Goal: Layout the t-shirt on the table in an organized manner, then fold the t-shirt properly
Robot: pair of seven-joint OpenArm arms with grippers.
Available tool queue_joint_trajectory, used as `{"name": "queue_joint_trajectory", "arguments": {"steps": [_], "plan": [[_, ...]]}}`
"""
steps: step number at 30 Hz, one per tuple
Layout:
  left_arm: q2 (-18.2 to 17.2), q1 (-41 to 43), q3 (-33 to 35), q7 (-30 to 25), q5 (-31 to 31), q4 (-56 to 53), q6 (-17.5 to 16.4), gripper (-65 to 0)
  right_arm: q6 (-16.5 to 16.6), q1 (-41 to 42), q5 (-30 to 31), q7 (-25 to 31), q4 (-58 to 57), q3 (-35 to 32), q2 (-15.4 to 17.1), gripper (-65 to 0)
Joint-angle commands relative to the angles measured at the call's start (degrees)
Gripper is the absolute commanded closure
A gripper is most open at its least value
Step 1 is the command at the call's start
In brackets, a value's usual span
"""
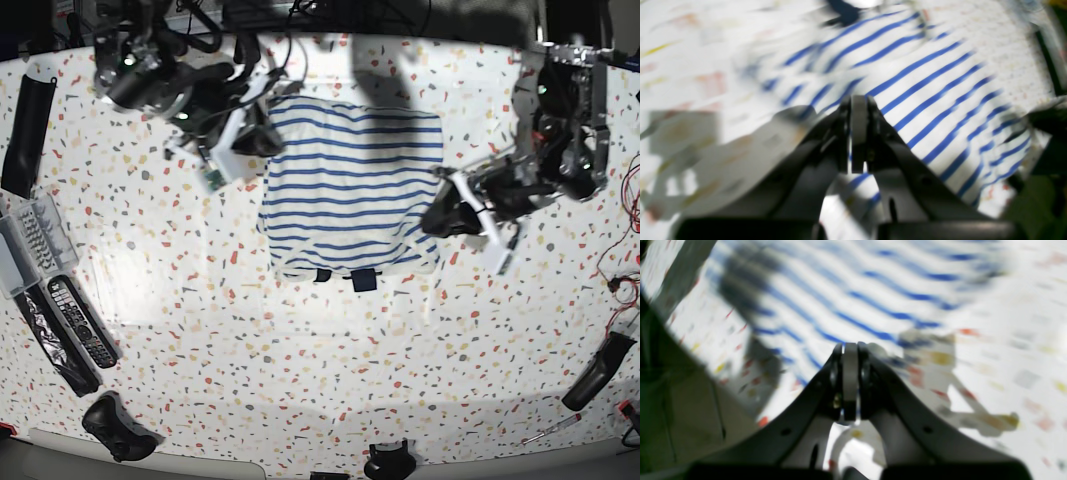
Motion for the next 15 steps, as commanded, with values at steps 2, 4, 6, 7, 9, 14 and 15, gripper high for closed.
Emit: {"name": "queue_joint_trajectory", "arguments": {"steps": [2,4,6,7,9,14,15], "plan": [[-1.0,2.7,-2.1,-1.0,0.5,4.9,1.3,0.0,0.1,-2.6,2.2,1.0,1.9,3.3,0.1,0.0],[-1.3,6.8,-5.3,-1.0,1.3,8.9,2.4,0.0,0.1,-5.7,3.6,1.0,3.3,6.4,0.1,0.0],[-1.2,11.6,-9.1,-0.7,1.1,12.9,3.7,0.0,0.1,-9.2,5.1,0.7,5.2,9.3,0.1,0.0],[-1.3,14.2,-11.1,-0.4,1.1,15.1,4.1,0.0,0.1,-11.1,6.3,0.3,6.5,10.6,0.1,0.0],[-1.2,19.8,-15.3,-0.1,1.1,19.1,4.2,0.0,0.1,-15.0,8.4,-1.4,9.5,13.0,0.1,0.0],[-1.2,33.8,-25.0,-0.2,1.0,25.3,4.2,0.0,0.1,-24.6,10.8,-4.0,16.7,18.2,-1.6,0.0],[-1.0,36.2,-26.4,-0.2,1.0,25.4,4.2,0.0,0.1,-26.1,10.8,-4.2,17.3,19.1,-2.6,0.0]]}}
